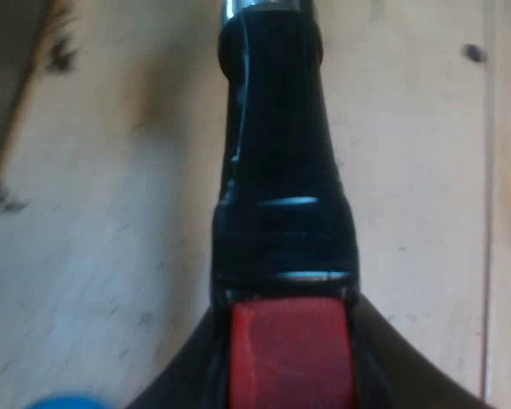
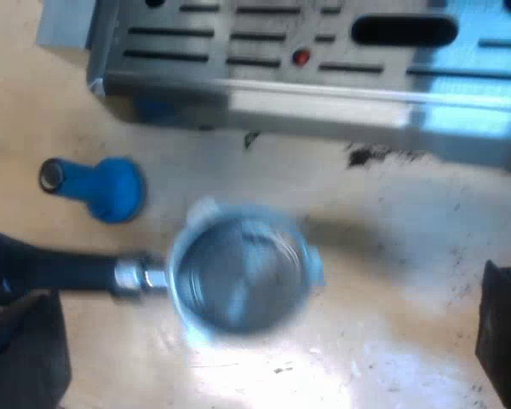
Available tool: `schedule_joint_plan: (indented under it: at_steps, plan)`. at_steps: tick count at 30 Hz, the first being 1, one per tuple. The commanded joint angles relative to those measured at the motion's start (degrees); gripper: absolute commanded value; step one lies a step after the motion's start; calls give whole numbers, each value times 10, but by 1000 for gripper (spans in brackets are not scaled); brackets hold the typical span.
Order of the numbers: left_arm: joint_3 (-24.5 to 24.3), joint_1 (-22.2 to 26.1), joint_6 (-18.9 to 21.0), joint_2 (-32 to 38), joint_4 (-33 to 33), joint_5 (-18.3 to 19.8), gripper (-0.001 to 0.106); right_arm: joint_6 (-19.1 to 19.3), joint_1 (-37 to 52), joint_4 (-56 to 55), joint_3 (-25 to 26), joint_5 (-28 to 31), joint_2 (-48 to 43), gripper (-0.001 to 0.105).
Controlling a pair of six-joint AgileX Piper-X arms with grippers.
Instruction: Put the handle in the coffee machine
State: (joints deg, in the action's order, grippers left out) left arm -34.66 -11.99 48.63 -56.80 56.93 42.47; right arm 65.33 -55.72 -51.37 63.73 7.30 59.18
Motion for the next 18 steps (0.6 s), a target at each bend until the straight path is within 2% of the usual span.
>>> schedule_joint_plan:
  at_steps: [1,3,5,6,8,11,16,18]
  plan:
    - [-7,40,4,4,16,34,0,20,-60,-1,5,68,-5,97]
    - [-11,67,4,4,29,44,0,20,-105,5,5,129,-5,92]
    - [-17,110,4,4,39,52,0,20,-156,22,5,206,-5,79]
    - [-18,120,4,4,39,51,0,20,-164,27,5,223,-5,77]
    - [-25,156,3,4,39,50,0,25,-205,61,-1,285,-1,64]
    - [-37,190,-10,4,42,50,0,33,-229,115,-17,329,3,57]
    - [-56,206,-13,2,33,50,0,42,-233,207,-47,340,28,57]
    - [-58,206,-13,-1,20,49,0,62,-233,240,-54,348,41,57]
